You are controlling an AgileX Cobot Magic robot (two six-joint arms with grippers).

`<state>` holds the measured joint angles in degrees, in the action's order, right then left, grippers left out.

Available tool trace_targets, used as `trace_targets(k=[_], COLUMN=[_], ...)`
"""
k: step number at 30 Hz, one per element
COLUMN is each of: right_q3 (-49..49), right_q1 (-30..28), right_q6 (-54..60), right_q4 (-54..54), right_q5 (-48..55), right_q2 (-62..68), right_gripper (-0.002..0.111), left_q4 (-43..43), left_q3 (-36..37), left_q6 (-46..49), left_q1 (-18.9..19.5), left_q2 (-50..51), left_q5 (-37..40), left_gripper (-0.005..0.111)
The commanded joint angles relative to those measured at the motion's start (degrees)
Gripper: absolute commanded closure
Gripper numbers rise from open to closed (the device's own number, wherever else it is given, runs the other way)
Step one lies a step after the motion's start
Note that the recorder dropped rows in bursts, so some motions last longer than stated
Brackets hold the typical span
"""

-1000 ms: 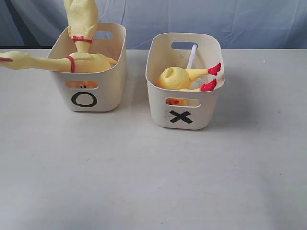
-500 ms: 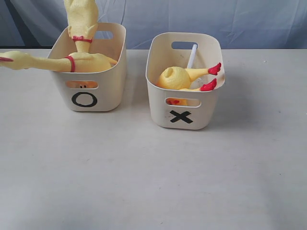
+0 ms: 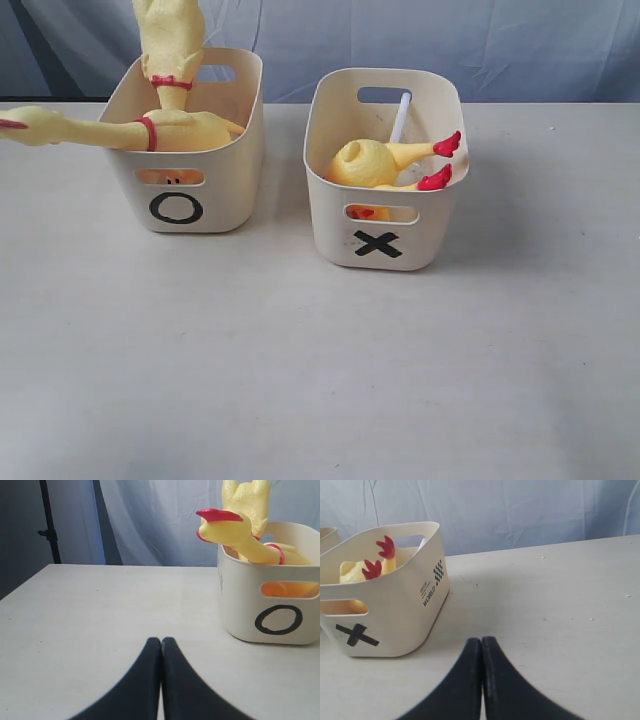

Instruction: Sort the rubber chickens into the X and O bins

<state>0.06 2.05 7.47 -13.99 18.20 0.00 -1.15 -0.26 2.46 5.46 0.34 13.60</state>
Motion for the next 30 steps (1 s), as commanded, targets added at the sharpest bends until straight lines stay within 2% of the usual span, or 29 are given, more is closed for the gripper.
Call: trace_targets(k=[1, 30], right_q3=[-0.1, -0.1], right_q1=[0.3, 0.3], right_q6=[0.0, 0.0], right_q4=[0.0, 0.0], right_q5=[-0.7, -0.7], right_q2=[0.0, 0.0], right_gripper=[0.109, 0.109], left_q4=[0.2, -0.1], left_q3=[0.3, 0.3], left_q6=[3.9, 3.9], left_q1=[0.2, 0.2], left_q2=[-0.3, -0.3], left_q5=[0.1, 0.1], left_gripper=[0.107, 0.107])
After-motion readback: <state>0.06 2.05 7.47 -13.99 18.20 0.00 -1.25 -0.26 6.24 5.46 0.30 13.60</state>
